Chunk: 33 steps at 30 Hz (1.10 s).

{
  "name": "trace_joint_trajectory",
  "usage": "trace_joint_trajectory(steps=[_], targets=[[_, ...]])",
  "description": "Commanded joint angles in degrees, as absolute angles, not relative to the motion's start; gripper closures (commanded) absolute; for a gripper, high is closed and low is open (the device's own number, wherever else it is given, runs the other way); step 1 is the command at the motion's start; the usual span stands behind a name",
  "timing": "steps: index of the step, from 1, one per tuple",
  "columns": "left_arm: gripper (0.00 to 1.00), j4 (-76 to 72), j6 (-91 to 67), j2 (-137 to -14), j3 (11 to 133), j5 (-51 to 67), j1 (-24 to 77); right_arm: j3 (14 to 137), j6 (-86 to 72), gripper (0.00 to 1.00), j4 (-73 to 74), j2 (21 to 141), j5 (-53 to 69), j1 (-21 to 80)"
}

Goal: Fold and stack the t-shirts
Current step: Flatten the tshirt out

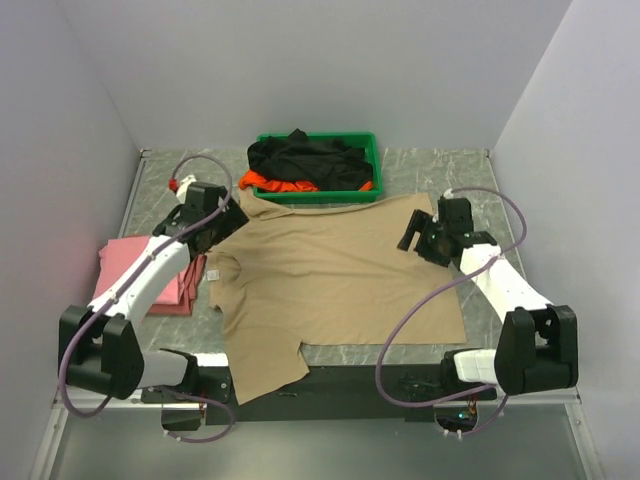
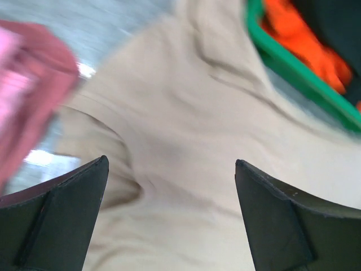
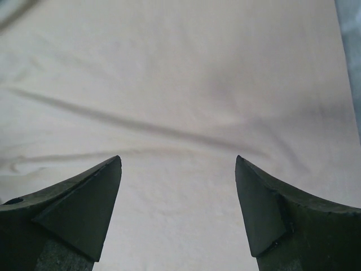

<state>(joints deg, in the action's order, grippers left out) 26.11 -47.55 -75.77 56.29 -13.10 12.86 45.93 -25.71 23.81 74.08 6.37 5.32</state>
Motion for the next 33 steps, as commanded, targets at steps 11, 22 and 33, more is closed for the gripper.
trace_joint_trajectory(steps=[11,22,33], targets=[[0.01,18.2,-41.2,-92.5,61.0,-9.2,14.8,69.6,-20.0,0.12,30.4,99.5,0.1,6.9],[0.01,20.4,-37.4,-110.8,73.3,-8.3,10.2,84.6,-15.6,0.12,39.9,116.7,-2.7,4.5],[0.01,23.5,-35.2,-119.3,83.1,-6.9,9.0,94.4,-13.9,0.12,43.9,124.0,-2.9,1.0]])
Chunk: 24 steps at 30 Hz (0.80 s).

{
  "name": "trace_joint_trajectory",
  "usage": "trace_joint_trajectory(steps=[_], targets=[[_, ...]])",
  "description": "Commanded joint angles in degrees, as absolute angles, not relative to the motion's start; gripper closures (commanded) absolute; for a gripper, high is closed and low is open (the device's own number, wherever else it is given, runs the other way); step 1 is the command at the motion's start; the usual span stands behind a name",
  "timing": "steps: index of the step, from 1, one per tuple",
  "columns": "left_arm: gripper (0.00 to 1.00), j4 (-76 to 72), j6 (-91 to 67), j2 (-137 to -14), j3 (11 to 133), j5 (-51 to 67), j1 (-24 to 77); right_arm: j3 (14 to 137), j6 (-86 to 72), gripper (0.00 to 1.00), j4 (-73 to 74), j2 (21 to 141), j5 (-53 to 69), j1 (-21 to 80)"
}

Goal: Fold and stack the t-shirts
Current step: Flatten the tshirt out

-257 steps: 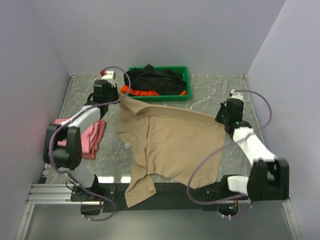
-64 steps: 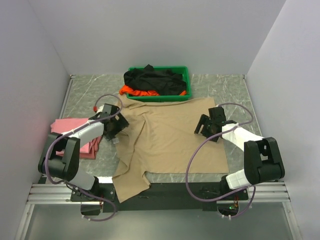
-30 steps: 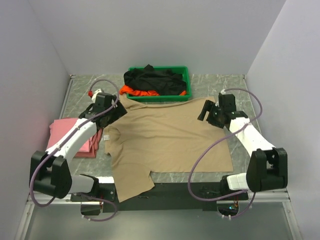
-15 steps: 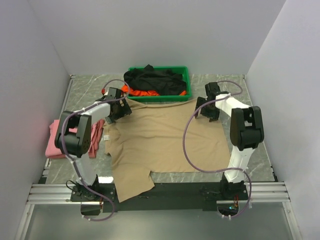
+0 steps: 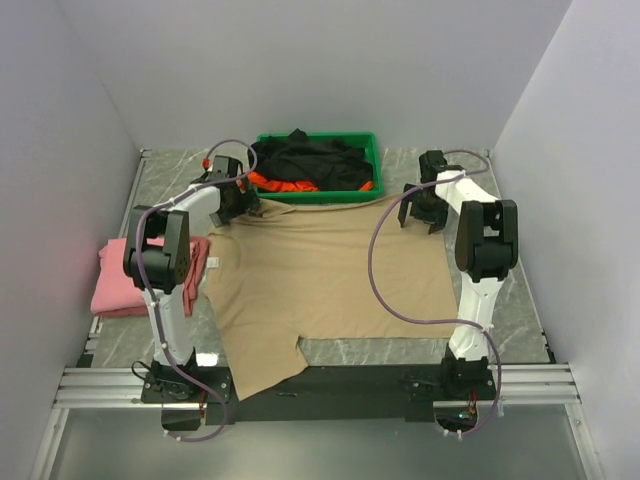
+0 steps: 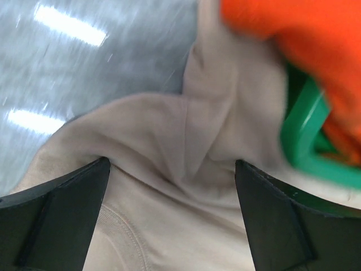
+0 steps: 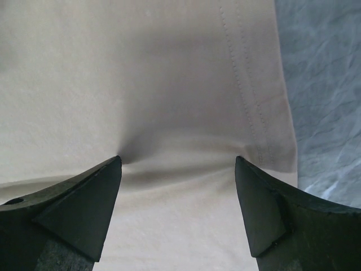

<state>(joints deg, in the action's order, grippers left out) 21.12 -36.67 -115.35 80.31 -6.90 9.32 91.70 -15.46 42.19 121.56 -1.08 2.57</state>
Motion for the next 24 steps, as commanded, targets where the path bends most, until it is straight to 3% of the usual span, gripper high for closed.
trace_joint_trajectory(steps=[1,8,15,20,24], targets=[[0.01,23.5,-35.2,-119.7,83.8,-6.9,9.0,94.9,-13.6,0.12,44.1,124.5,-2.9,0.7],[0.01,23.0,-36.8,-118.0,85.3,-5.1,9.0,95.7,-13.7,0.13,42.2,122.0,-3.1,0.4],[0.01,27.6,-40.1,-105.8,81.9,-10.9,9.0,90.3,-15.8,0.13,38.2,106.3,-2.3,0.6],[0.01,34.5,-47.4,-92.4,74.2,-14.4,10.9,72.5,-21.0,0.13,30.4,89.6,-1.4,1.1],[0.01,38.2,-53.2,-81.1,63.9,-16.3,19.1,58.0,-27.1,0.12,25.9,73.7,-0.4,1.1]])
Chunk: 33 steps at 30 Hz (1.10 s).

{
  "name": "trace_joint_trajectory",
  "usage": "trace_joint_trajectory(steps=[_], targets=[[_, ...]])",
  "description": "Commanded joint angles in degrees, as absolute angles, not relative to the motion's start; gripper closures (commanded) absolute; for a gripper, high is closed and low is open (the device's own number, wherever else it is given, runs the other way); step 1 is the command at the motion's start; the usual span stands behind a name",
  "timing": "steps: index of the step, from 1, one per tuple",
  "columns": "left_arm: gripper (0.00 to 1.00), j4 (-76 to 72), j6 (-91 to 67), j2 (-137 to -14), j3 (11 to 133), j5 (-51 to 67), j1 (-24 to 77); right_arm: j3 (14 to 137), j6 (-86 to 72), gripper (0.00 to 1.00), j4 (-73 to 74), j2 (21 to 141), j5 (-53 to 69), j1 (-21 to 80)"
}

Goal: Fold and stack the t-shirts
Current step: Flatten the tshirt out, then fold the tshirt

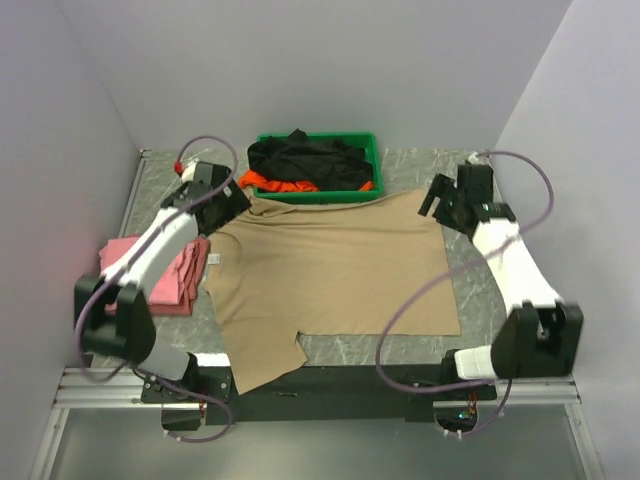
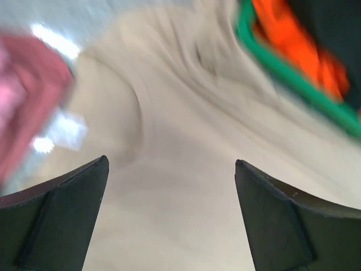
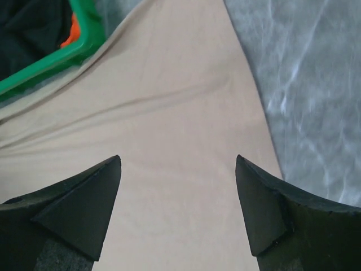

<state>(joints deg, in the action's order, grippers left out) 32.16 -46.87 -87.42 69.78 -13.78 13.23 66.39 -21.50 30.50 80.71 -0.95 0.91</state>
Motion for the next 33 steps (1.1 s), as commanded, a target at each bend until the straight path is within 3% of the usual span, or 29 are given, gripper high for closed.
trace_joint_trajectory(steps=[1,8,12,18,22,28,33], targets=[[0.01,38.8,-55.1,-78.8,59.5,-16.1,21.2,53.6,-27.8,0.11,25.1,71.4,-0.2,1.0],[0.01,51.3,-64.1,-61.8,45.6,-15.1,39.6,43.0,-30.4,0.1,25.0,56.1,0.2,1.0],[0.03,56.9,-70.6,-55.6,41.1,-9.2,54.4,41.9,-30.4,0.09,26.7,53.9,-3.2,0.8],[0.12,57.2,-81.1,-50.5,34.5,-2.2,68.7,39.3,-32.9,0.09,26.1,53.6,-4.7,0.3],[0.22,54.0,-80.7,-55.0,31.8,1.4,71.9,37.0,-33.3,0.09,24.3,53.3,-0.2,-3.6],[0.3,56.6,-78.8,-64.8,33.9,0.2,73.3,33.8,-34.7,0.09,24.7,52.6,3.8,-6.1],[0.42,55.6,-77.9,-70.5,33.2,-2.5,73.3,31.1,-39.2,0.02,31.7,49.1,3.7,-9.1]])
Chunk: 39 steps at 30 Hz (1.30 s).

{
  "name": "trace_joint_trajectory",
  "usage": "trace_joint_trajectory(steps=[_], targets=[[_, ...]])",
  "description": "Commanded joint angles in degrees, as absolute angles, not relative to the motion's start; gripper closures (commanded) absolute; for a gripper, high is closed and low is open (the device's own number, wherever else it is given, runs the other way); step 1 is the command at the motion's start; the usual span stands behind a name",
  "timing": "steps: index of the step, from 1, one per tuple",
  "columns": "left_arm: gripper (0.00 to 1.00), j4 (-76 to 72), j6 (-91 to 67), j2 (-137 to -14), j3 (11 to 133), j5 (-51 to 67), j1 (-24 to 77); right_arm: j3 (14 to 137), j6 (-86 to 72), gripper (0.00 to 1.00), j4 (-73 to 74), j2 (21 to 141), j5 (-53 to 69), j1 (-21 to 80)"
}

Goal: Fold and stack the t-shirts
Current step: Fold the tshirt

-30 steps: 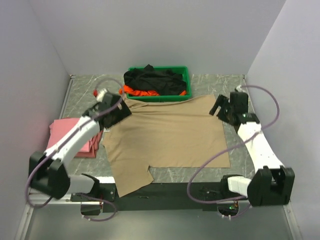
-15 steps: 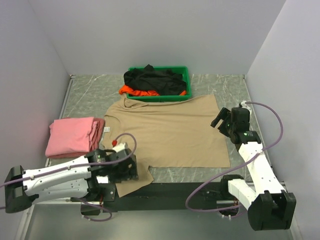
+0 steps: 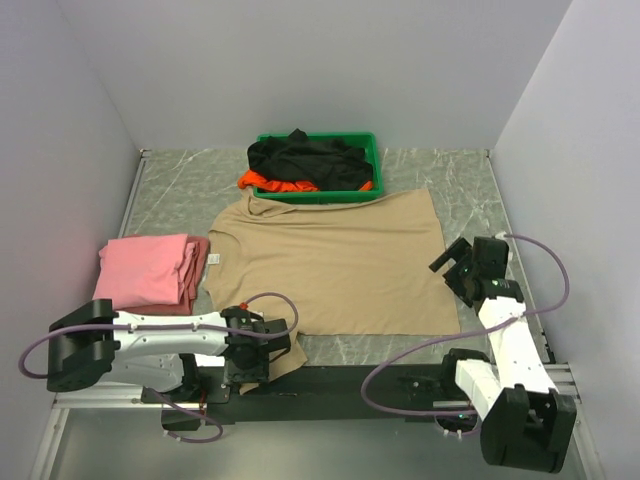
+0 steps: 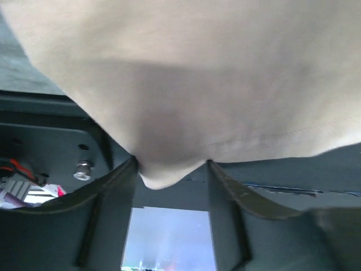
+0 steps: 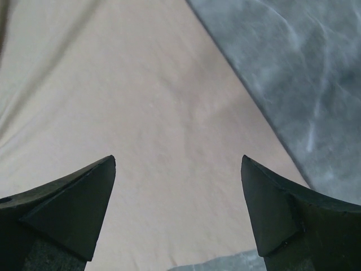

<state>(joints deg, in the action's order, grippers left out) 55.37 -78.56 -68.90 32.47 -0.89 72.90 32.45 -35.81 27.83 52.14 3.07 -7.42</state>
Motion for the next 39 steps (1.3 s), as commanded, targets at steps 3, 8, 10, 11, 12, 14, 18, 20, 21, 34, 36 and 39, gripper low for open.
trace_joint_trajectory(steps=[3,8,10,11,12,14,18,20,21,34,36,39], targets=[[0.52,52.5,-77.1,-72.2,32.3,-1.8,73.3,29.2,-42.6,0.0,35.2,44.0,3.3,-10.5],[0.93,57.5,-77.6,-71.6,34.1,-5.3,73.2,26.0,-46.7,0.0,41.4,36.3,3.3,-11.8],[1.0,57.6,-77.7,-69.8,34.4,-5.4,73.2,25.1,-49.1,0.01,43.8,34.7,4.2,-11.7],[0.99,57.7,-77.6,-69.4,34.5,-5.4,73.2,24.8,-50.4,0.02,44.0,33.2,5.8,-11.9],[1.0,58.3,-77.7,-68.9,34.6,-6.0,73.2,23.6,-51.0,0.02,44.2,32.4,6.1,-11.9],[0.99,59.0,-77.9,-68.0,35.5,-6.9,73.1,23.0,-52.0,0.04,46.1,31.5,7.4,-11.8],[0.99,61.1,-77.7,-67.8,38.0,-9.0,72.2,23.2,-50.8,0.05,48.9,32.1,9.2,-11.8],[1.0,61.3,-76.5,-67.6,38.8,-9.6,71.5,22.5,-50.7,0.05,49.8,32.2,8.1,-11.7],[1.0,60.9,-76.5,-67.5,38.8,-9.6,71.2,22.0,-50.7,0.06,49.5,32.1,8.2,-11.7],[0.99,59.8,-68.4,-65.5,41.9,-10.6,62.8,16.5,-50.5,0.16,43.0,35.9,7.1,-11.7],[0.99,59.5,-67.1,-65.5,42.6,-10.7,61.4,16.2,-50.9,0.19,41.8,36.3,6.7,-11.7],[1.0,59.2,-65.8,-65.1,43.3,-9.8,59.9,16.6,-50.4,0.34,40.3,36.5,8.3,-11.7]])
